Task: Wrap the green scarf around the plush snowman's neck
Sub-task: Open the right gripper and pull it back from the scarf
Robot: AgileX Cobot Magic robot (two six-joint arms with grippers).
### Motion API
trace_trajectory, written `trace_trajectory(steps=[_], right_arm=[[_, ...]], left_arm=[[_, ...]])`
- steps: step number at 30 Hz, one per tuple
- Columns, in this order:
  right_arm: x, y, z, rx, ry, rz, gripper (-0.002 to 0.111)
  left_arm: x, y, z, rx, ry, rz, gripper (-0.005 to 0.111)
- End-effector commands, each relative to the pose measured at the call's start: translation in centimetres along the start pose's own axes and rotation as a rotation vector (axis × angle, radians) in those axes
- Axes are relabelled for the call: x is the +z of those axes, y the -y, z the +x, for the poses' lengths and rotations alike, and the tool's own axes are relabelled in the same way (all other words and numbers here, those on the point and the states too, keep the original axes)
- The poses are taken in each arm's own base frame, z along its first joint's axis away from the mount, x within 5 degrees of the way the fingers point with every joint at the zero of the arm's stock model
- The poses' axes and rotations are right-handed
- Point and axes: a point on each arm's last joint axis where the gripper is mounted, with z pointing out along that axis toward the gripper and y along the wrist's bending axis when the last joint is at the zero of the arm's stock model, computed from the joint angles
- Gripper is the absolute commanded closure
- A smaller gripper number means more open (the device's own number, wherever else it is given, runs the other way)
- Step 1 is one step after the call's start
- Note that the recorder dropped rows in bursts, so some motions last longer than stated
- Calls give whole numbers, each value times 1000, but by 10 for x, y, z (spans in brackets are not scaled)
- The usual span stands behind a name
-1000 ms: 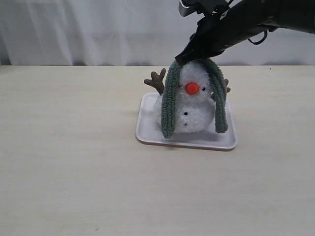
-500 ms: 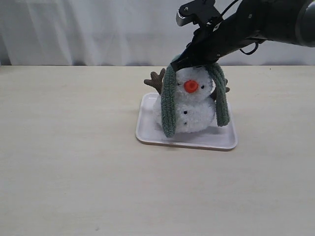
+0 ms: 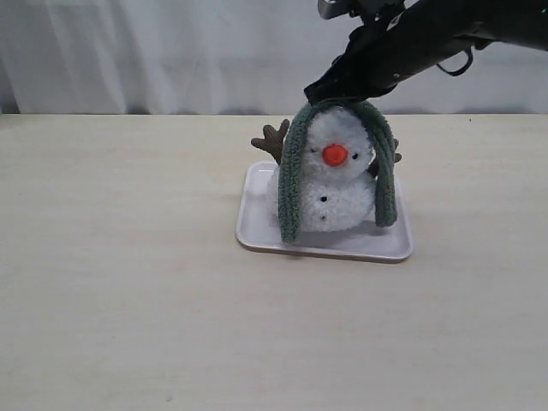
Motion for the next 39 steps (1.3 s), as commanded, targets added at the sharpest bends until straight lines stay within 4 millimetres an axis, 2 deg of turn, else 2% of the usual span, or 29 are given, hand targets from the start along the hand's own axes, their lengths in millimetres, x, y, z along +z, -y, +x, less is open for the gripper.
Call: trace_trajectory(steps=[1, 4, 5, 12, 16, 24, 30, 39], right_arm=[[-42, 26, 1, 125, -16, 43, 85], [-48, 51, 18, 199, -128, 47, 85], [-46, 52, 21, 204, -145, 41, 85], [1, 50, 35, 159, -200, 4, 86], [4, 53, 30, 155, -137, 29, 104], [20, 46, 32, 172, -117, -81, 104], [38, 47, 43, 180, -158, -87, 104], [55, 47, 55, 194, -218, -109, 104]], left_arm=[[0, 0, -1, -5, 12, 3, 107], [0, 0, -1, -5, 12, 3, 107], [0, 0, -1, -5, 12, 3, 107], [0, 0, -1, -5, 12, 3, 107], [0, 0, -1, -5, 12, 3, 107], [0, 0, -1, -5, 12, 3, 107], [0, 0, -1, -5, 12, 3, 107], [0, 0, -1, -5, 12, 3, 107]])
